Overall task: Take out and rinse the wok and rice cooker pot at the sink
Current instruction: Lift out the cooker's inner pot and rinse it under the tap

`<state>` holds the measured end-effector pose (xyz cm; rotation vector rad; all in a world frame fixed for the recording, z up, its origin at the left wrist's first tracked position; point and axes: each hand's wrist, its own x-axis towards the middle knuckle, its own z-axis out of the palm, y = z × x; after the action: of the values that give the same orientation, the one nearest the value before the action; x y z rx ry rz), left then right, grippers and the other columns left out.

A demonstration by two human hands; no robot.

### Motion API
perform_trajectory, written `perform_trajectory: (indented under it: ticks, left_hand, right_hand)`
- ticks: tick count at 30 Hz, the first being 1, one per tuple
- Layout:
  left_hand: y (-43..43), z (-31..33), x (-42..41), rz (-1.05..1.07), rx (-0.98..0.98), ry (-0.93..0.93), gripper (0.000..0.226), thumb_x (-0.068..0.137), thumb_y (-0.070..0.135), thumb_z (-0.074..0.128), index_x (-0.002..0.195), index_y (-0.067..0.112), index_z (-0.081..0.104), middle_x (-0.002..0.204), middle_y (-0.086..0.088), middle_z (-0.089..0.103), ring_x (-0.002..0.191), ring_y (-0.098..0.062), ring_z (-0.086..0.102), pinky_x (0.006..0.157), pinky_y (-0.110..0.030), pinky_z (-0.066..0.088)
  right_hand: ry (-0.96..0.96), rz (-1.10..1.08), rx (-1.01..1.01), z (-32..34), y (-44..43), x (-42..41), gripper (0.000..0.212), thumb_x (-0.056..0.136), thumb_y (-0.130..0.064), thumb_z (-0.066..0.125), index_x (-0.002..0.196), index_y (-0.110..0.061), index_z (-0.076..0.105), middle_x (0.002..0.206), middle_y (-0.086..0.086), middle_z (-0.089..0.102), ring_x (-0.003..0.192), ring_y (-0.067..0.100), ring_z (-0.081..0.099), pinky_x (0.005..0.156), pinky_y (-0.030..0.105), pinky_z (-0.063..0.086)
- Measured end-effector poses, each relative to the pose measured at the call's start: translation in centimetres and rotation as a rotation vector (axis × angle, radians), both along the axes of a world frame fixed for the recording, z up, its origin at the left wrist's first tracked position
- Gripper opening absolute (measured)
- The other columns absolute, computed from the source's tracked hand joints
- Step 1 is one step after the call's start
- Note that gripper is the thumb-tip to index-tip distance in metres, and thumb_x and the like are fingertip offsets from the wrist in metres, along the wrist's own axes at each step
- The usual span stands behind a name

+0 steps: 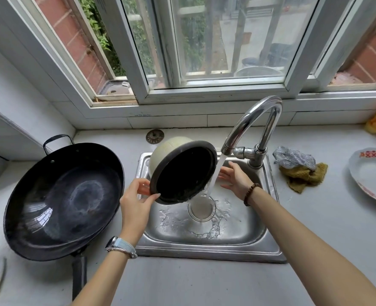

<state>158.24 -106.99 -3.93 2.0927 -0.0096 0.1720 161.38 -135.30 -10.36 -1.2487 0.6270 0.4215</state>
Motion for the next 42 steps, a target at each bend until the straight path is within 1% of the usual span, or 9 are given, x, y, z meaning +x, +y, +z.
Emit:
perform_trajectory:
  ticks: [3, 7, 17, 20, 24, 29, 32, 35, 42]
  left_hand:
    - [-0.2, 0.5, -0.2, -0.011, 0.013, -0.038, 0.048, 0.072, -0.006, 0.078, 0.083, 0.035, 0.055, 0.081, 0.006, 0.062, 0.075, 0.0, 0.06, 0.066, -0.008, 0.05]
    - [-0.2, 1.3, -0.3, -0.021, 0.004, -0.086, 0.043, 0.073, -0.008, 0.076, 0.084, 0.029, 0.057, 0.082, 0.005, 0.061, 0.078, -0.001, 0.059, 0.07, -0.01, 0.051]
    - [0.3, 2.8, -0.5, -0.009, -0.011, -0.166, 0.047, 0.074, -0.012, 0.072, 0.083, 0.032, 0.057, 0.085, 0.008, 0.059, 0.08, -0.007, 0.059, 0.074, -0.022, 0.056]
    - [0.3, 3.4, -0.6, -0.005, -0.022, -0.17, 0.044, 0.075, -0.011, 0.073, 0.082, 0.03, 0.058, 0.085, 0.005, 0.06, 0.079, -0.008, 0.058, 0.075, -0.024, 0.056]
    - [0.4, 3.6, -0.6, 0.014, -0.058, -0.156, 0.038, 0.074, -0.007, 0.076, 0.083, 0.027, 0.06, 0.083, 0.001, 0.061, 0.076, -0.008, 0.058, 0.074, -0.024, 0.057]
    - [0.6, 3.4, -0.5, 0.031, -0.052, -0.141, 0.034, 0.072, -0.004, 0.079, 0.096, 0.015, 0.064, 0.088, -0.005, 0.064, 0.079, -0.008, 0.061, 0.069, -0.01, 0.051]
    - [0.7, 2.8, -0.1, 0.043, -0.036, -0.058, 0.036, 0.07, 0.002, 0.082, 0.098, 0.018, 0.065, 0.085, 0.0, 0.068, 0.079, -0.005, 0.063, 0.071, -0.01, 0.049]
    - [0.5, 1.7, 0.2, 0.049, -0.029, 0.089, 0.036, 0.07, 0.007, 0.084, 0.096, 0.023, 0.065, 0.081, 0.004, 0.069, 0.077, -0.009, 0.066, 0.074, -0.017, 0.049]
    - [-0.3, -0.4, 0.1, 0.028, -0.188, 0.426, 0.041, 0.067, 0.009, 0.087, 0.102, 0.015, 0.066, 0.083, -0.002, 0.069, 0.076, -0.012, 0.068, 0.073, -0.018, 0.053]
  right_hand:
    - [-0.012, 0.005, 0.037, 0.4, 0.2, 0.3, 0.062, 0.101, -0.046, 0.012, 0.133, -0.016, 0.055, 0.122, -0.002, 0.058, 0.119, 0.012, 0.046, 0.108, 0.04, 0.026]
    - [-0.065, -0.021, 0.056, 1.3, 0.6, 0.9, 0.06, 0.101, -0.045, 0.012, 0.126, -0.016, 0.059, 0.134, -0.003, 0.057, 0.127, 0.011, 0.047, 0.113, 0.041, 0.027]
    - [-0.189, -0.047, 0.079, 4.1, 1.5, 2.2, 0.059, 0.102, -0.04, 0.018, 0.136, -0.004, 0.051, 0.129, 0.006, 0.062, 0.124, 0.018, 0.052, 0.104, 0.041, 0.036]
    - [-0.219, -0.047, 0.055, 4.1, 1.5, 2.4, 0.055, 0.104, -0.037, 0.019, 0.137, -0.006, 0.049, 0.117, -0.001, 0.067, 0.113, 0.013, 0.058, 0.105, 0.044, 0.036]
    - [-0.227, -0.031, 0.013, 4.6, 1.4, 2.0, 0.058, 0.103, -0.039, 0.019, 0.132, -0.005, 0.055, 0.116, 0.0, 0.068, 0.117, 0.018, 0.057, 0.092, 0.037, 0.042]
    - [-0.136, 0.001, -0.05, 3.2, 0.8, 0.9, 0.062, 0.1, -0.043, 0.014, 0.115, -0.016, 0.067, 0.12, 0.002, 0.067, 0.121, 0.019, 0.055, 0.11, 0.041, 0.032]
    - [-0.088, 0.021, -0.081, 2.0, 0.2, -0.3, 0.066, 0.101, -0.047, 0.009, 0.102, -0.022, 0.07, 0.113, -0.005, 0.069, 0.12, 0.017, 0.053, 0.107, 0.038, 0.03]
    - [-0.032, 0.036, -0.094, 1.5, -0.3, -2.4, 0.065, 0.101, -0.043, 0.007, 0.105, -0.022, 0.068, 0.108, -0.006, 0.068, 0.11, 0.012, 0.052, 0.096, 0.035, 0.028]
    - [0.059, 0.056, -0.268, 0.3, -1.9, -6.7, 0.034, 0.1, -0.024, 0.038, 0.088, -0.018, 0.07, 0.093, -0.003, 0.07, 0.098, 0.011, 0.059, 0.099, 0.035, 0.034]
